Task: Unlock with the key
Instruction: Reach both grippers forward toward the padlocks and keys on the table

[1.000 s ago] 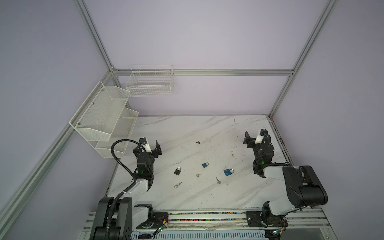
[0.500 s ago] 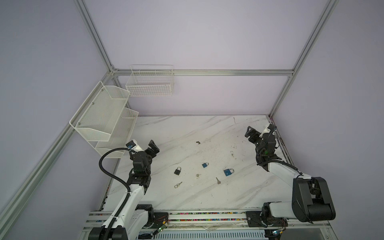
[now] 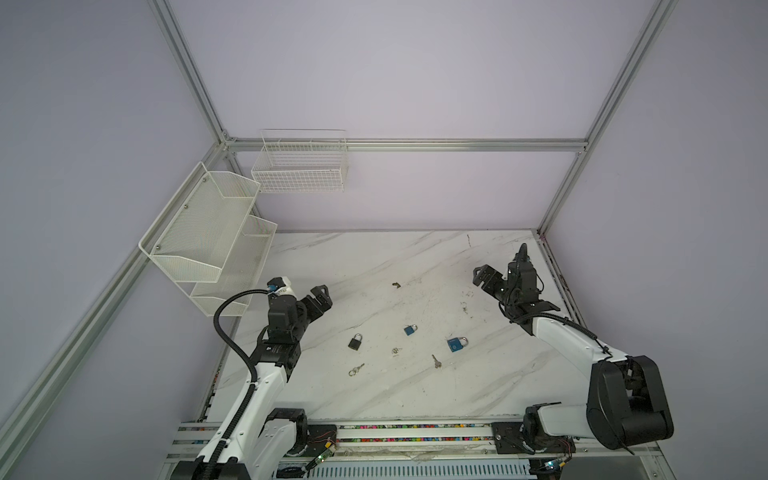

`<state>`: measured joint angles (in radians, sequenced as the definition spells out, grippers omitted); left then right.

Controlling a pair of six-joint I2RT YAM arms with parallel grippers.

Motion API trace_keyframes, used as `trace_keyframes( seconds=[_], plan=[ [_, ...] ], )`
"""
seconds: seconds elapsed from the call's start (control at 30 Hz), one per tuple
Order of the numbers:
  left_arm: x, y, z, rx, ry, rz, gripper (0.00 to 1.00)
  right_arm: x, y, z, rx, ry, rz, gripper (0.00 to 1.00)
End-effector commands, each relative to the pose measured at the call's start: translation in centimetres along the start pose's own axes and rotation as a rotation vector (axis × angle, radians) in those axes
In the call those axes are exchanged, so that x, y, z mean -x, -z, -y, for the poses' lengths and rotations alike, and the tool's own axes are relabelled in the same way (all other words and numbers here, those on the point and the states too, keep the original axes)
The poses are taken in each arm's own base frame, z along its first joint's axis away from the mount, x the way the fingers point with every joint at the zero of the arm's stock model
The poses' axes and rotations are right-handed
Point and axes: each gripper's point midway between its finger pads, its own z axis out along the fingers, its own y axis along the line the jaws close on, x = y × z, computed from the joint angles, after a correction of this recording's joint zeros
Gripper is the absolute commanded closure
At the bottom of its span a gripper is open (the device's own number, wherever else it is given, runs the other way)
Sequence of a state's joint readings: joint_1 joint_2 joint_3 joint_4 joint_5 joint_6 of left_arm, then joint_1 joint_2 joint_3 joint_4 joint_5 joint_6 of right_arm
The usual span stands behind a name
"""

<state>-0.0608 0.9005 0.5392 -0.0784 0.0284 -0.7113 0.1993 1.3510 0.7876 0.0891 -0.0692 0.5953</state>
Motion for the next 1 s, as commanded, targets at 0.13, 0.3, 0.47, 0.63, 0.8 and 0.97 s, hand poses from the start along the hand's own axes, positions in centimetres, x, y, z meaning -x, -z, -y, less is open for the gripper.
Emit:
trace_keyframes(
  seconds=[0.13, 0.3, 0.47, 0.63, 0.8, 0.97],
  plan=[
    [-1.6, 1.3, 7.6, -0.197, -0.027, -0.111, 0.00, -5.6, 1.6, -2.1, -0.049, 0.040, -0.213, 0.02],
    [-5.2, 1.4, 9.9, -0.237, -0.060, -0.211, 0.00, -9.2, 3.1, -2.9, -0.075, 0.061, -0.328, 0.03],
    [-8.4, 1.4, 11.4, -0.258, -0.064, -0.310, 0.00, -12.6, 4.9, -3.2, -0.121, 0.083, -0.419, 0.05],
    [-11.3, 1.6, 12.7, -0.275, -0.097, -0.388, 0.00, -16.3, 6.8, -2.8, -0.180, 0.101, -0.515, 0.14],
    [-12.9, 1.8, 13.4, -0.269, -0.091, -0.407, 0.00, -18.9, 8.4, -2.1, -0.204, 0.066, -0.572, 0.23],
    [-13.7, 2.0, 14.3, -0.285, -0.079, -0.397, 0.00, -21.6, 9.2, -1.7, -0.213, 0.018, -0.618, 0.32]
  ],
)
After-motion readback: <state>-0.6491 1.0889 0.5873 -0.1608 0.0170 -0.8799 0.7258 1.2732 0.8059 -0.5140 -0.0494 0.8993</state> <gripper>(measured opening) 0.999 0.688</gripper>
